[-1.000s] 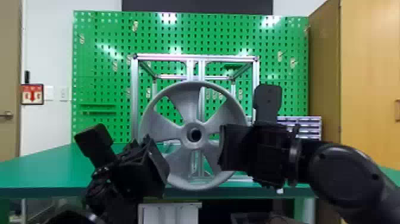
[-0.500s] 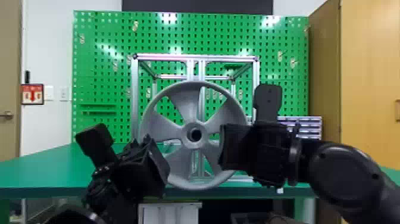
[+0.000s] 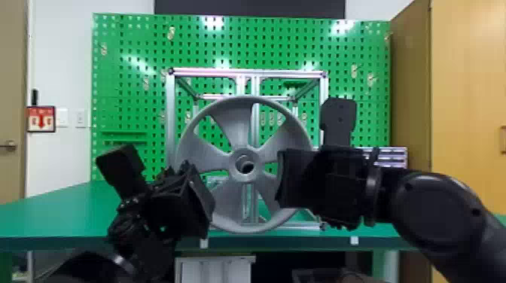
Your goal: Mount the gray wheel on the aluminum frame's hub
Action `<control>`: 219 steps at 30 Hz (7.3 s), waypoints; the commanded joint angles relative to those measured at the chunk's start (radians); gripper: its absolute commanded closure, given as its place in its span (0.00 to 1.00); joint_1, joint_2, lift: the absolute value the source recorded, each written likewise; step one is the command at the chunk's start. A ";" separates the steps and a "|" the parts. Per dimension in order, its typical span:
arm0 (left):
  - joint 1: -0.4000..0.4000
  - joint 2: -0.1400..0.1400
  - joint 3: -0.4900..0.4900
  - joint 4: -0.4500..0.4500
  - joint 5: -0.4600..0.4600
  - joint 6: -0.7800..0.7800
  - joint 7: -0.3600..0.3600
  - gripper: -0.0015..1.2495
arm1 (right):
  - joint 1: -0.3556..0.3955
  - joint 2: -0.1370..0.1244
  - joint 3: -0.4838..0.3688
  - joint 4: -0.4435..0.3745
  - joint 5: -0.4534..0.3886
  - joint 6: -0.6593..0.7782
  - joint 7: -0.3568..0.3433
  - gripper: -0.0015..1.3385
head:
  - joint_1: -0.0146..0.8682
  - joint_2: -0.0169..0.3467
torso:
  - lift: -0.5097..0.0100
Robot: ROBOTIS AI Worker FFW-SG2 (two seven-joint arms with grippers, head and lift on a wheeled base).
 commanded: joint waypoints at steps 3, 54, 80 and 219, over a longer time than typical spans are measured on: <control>0.007 0.000 0.003 -0.001 -0.003 0.013 0.010 0.67 | 0.000 -0.001 0.006 0.014 -0.005 0.001 0.000 0.88 | 0.01 0.06 | 0.02; -0.048 -0.005 -0.017 0.091 -0.031 -0.011 -0.029 0.66 | -0.016 0.005 -0.017 0.123 0.049 -0.006 0.126 0.88 | 0.01 0.06 | 0.02; -0.066 -0.011 -0.011 0.140 -0.075 -0.005 -0.006 0.66 | -0.031 0.013 -0.013 0.169 0.061 -0.009 0.144 0.88 | 0.01 0.06 | 0.02; 0.277 0.031 0.168 -0.168 -0.114 0.058 -0.118 0.02 | 0.535 0.147 -0.445 -0.280 0.449 -0.065 0.419 0.05 | 0.01 0.06 | 0.02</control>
